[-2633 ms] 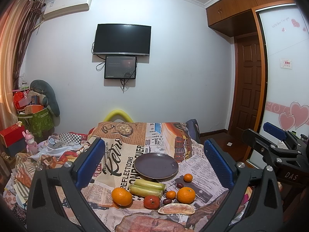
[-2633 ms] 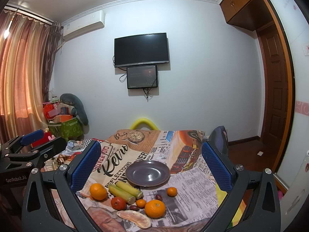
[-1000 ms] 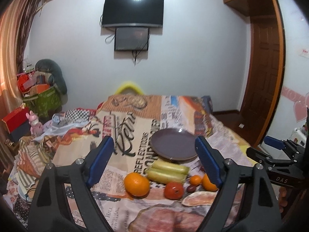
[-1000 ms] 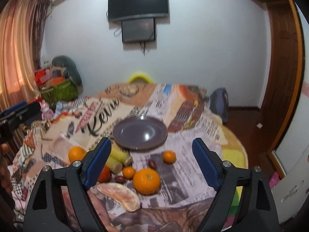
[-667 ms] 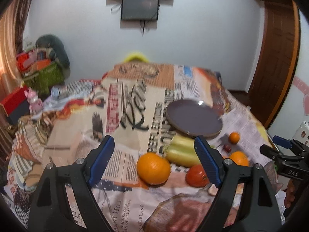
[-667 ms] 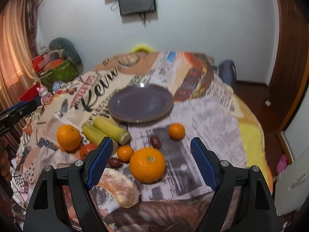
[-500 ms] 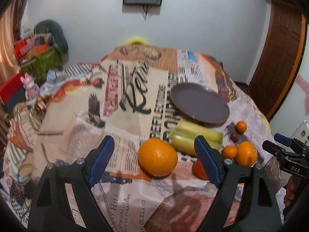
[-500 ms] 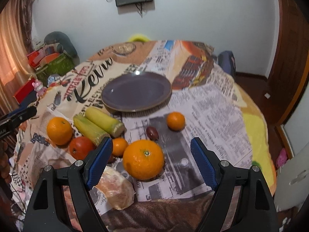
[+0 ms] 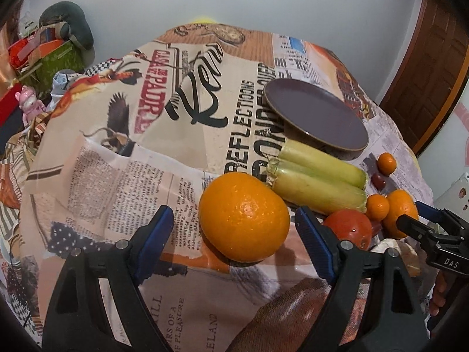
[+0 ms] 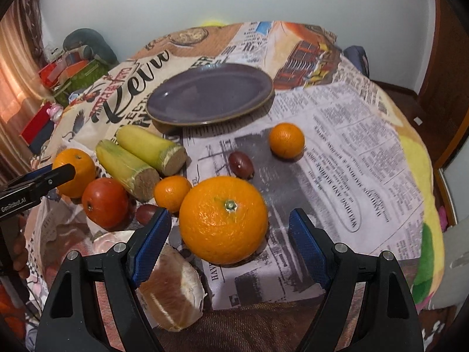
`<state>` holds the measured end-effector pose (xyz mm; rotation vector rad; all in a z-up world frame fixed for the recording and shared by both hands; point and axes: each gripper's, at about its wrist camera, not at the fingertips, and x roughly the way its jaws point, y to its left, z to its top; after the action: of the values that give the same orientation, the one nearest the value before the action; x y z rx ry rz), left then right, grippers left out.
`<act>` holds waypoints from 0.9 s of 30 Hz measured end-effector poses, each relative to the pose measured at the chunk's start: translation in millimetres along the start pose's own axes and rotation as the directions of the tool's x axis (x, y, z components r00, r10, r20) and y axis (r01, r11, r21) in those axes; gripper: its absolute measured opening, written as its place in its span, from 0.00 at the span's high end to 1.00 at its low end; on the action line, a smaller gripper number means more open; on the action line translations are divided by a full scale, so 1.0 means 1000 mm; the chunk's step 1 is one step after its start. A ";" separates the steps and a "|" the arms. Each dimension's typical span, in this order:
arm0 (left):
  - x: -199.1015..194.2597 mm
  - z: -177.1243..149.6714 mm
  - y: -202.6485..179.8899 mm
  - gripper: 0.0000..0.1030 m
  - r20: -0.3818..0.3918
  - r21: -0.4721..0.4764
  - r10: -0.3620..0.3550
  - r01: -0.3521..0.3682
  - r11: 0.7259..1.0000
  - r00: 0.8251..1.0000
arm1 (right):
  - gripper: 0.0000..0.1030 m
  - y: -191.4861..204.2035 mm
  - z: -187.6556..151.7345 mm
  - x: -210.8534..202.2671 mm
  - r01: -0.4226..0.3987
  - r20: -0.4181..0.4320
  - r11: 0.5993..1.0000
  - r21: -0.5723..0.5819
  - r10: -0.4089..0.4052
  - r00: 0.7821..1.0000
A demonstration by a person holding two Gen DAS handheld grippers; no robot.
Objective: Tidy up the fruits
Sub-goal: 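Grasp a large orange with the left tool while the right tool grasps another large orange, then lift both oranges and carry them over the purple plate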
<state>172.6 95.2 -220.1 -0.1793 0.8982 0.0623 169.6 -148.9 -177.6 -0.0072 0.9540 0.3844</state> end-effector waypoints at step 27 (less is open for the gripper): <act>-0.015 0.019 -0.007 0.36 0.048 0.016 -0.013 0.012 1.000 0.999 | 0.40 -0.007 0.013 -0.019 -0.055 0.052 0.998 0.011 0.054 0.997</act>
<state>178.7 92.3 -196.6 -0.1678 0.8490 0.0477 172.5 -159.0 -155.6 0.0404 0.9069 0.4269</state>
